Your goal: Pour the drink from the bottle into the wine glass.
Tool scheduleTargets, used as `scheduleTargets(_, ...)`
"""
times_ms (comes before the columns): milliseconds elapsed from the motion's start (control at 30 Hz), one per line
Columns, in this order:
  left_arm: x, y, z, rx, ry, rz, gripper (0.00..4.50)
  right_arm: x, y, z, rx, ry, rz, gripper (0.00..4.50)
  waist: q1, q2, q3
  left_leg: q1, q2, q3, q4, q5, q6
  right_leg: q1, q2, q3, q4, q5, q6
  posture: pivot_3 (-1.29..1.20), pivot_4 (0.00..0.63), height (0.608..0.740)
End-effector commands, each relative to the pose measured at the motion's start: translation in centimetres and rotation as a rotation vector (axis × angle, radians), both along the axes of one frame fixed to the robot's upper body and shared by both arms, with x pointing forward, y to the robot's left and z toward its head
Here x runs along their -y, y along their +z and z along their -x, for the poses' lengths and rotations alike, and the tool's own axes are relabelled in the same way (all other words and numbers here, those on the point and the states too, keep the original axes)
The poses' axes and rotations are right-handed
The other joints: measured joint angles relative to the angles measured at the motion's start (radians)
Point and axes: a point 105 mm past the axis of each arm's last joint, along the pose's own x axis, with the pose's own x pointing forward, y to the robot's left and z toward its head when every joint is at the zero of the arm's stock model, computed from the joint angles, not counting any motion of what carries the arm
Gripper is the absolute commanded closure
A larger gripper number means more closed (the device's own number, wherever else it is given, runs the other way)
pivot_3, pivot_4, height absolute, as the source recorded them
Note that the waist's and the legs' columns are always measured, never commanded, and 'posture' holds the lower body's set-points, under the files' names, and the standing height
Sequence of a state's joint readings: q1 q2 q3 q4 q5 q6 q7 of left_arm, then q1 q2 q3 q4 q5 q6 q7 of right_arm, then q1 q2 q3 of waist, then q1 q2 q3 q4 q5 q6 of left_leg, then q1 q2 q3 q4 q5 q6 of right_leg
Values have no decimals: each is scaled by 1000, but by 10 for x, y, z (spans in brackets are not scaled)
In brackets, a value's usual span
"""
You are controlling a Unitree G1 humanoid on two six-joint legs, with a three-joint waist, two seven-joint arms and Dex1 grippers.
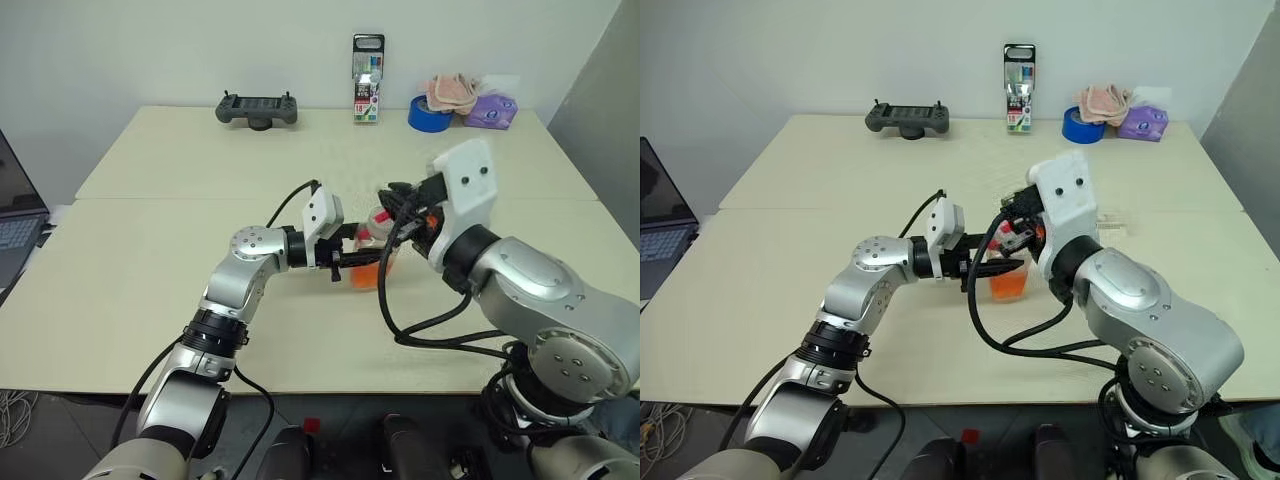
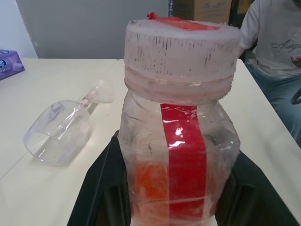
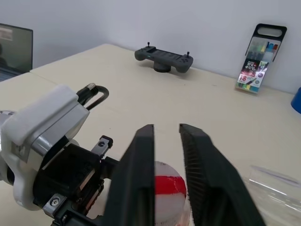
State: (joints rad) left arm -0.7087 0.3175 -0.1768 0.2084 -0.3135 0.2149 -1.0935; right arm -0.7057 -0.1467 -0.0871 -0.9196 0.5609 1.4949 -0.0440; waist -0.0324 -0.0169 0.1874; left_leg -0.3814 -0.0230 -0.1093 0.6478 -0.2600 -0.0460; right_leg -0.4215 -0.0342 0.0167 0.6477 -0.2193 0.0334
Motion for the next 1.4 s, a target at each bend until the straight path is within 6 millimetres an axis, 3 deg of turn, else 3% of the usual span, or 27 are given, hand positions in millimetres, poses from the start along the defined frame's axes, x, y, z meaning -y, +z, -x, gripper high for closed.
scheduleTargets(33, 1, 24, -2, 61, 2, 72, 2811, -5, 3, 15, 41, 42, 14, 2125, 0, 0, 0, 0, 0, 0, 0, 0, 0, 0, 0, 0, 0, 0, 0, 0, 150, 740)
scheduleTargets(133, 3, 25, -2, 60, -4, 78, 2811, -4, -6, 15, 12, 13, 48, 1140, 0, 0, 0, 0, 0, 0, 0, 0, 0, 0, 0, 0, 0, 0, -1, 0, 150, 740)
scheduleTargets(567, 8, 27, 1, 37, -18, 103, 2811, 3, -3, 5, 9, -102, 24, 1129, 0, 0, 0, 0, 0, 0, 0, 0, 0, 0, 0, 0, 0, 0, 0, 0, 150, 740)
scheduleTargets(667, 7, 29, 0, 41, -16, 103, 2811, 7, -1, 3, 18, -133, 13, 1679, 0, 0, 0, 0, 0, 0, -1, 0, 0, 0, 0, 0, 0, 0, 0, 0, 150, 740)
scheduleTargets(767, 7, 29, 0, 43, -16, 103, 2811, 10, -1, 2, 23, -152, 18, 2584, 0, 0, 0, 0, 0, -1, -1, 0, 0, 0, 0, 0, 0, 0, 0, 0, 150, 740)
scheduleTargets(900, 8, 28, 1, 41, -18, 99, 2811, 19, 0, -3, 38, -195, 21, 2624, 0, 0, 0, 0, 0, 0, -1, 0, 0, 0, 0, 0, -1, 0, 0, 0, 150, 740)
scheduleTargets(1000, 10, 29, 3, 34, -33, 99, 2815, 5, -8, 3, 34, 36, 108, 2624, 0, 0, 0, 0, 0, 0, -1, 0, 0, 0, 0, 0, -1, -1, 1, 0, 150, 740)
scheduleTargets(1067, 11, 29, 6, 27, -45, 96, 2819, -14, -31, 32, -57, 437, 168, 2624, 0, 0, 0, 0, -1, 0, -1, 0, 0, 0, 0, 0, -2, -2, 4, 0, 150, 740)
scheduleTargets(1133, 13, 29, 7, 24, -50, 95, 2826, -13, -39, 54, -115, 739, 218, 2624, 3, 0, 0, -1, -2, 0, -1, 0, 0, 1, -1, -1, -4, -3, 5, 0, 150, 740)
scheduleTargets(1300, 18, 29, 12, 21, -61, 101, 2829, 10, -27, 21, -118, 936, 245, 2624, -12, -1, 1, 1, -1, 3, 0, 0, 1, 2, -1, 1, -2, -3, 6, 0, 150, 740)
scheduleTargets(1400, 20, 29, 15, 20, -69, 101, 2838, 17, -35, -3, -117, 987, 359, 2624, -21, -1, 1, 4, 1, 2, -2, 1, 3, 2, 2, 0, 0, -2, 5, 0, 150, 740)
